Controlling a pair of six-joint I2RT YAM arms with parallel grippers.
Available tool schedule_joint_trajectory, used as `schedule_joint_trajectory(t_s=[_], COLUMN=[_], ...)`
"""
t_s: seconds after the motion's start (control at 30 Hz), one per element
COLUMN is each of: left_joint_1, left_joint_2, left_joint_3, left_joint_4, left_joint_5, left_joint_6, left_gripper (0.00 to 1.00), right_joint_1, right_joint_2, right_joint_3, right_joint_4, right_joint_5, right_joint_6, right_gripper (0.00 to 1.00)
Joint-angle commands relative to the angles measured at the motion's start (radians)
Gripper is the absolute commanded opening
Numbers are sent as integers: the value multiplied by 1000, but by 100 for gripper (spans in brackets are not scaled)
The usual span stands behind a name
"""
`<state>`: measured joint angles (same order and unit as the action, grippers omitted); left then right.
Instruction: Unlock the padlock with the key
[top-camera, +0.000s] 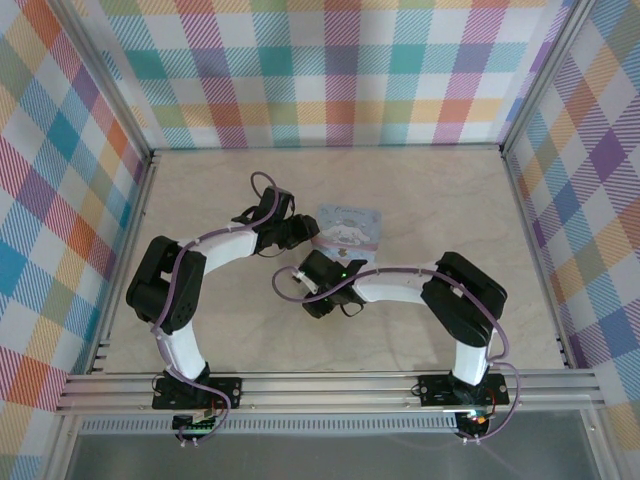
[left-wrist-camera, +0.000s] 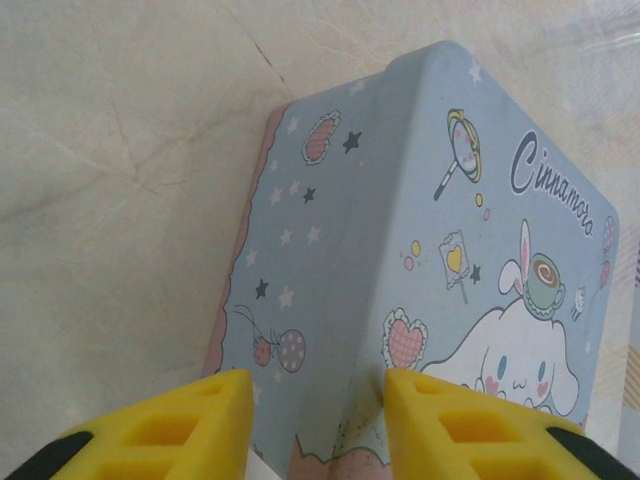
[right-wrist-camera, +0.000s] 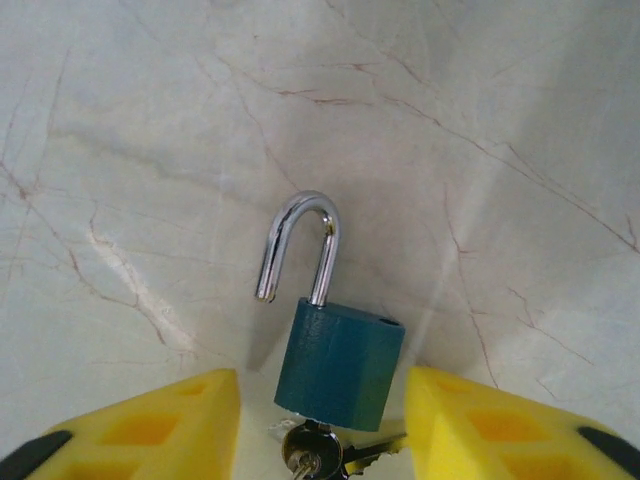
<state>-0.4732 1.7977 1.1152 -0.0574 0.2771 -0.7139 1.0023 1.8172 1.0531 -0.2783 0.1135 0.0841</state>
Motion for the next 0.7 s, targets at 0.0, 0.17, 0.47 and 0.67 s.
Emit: schedule_joint_trajectory(t_s=[0.0,0.17,0.47,0.67], left_joint_1=[4,14,52,78], left_joint_2=[-35,-68,-165,-287], left_joint_3=[-16,-16,-30,-69], left_joint_4=[-61,-70,-87,-128], left_joint_5=[-25,-33,-35,-85], left_joint_6=[5,7,13,51], left_gripper=[42,46,50,56], right_joint_1=[4,4,-45,-136], right_joint_2=[-60,-135,-318,-463], right_joint_3=[-13,-16,-38,-85], right_joint_4=[-2,-11,-68,-105], right_joint_5=[12,42,85,95], right_joint_6=[-4,0,33,86], right_gripper=[51,54,62,69])
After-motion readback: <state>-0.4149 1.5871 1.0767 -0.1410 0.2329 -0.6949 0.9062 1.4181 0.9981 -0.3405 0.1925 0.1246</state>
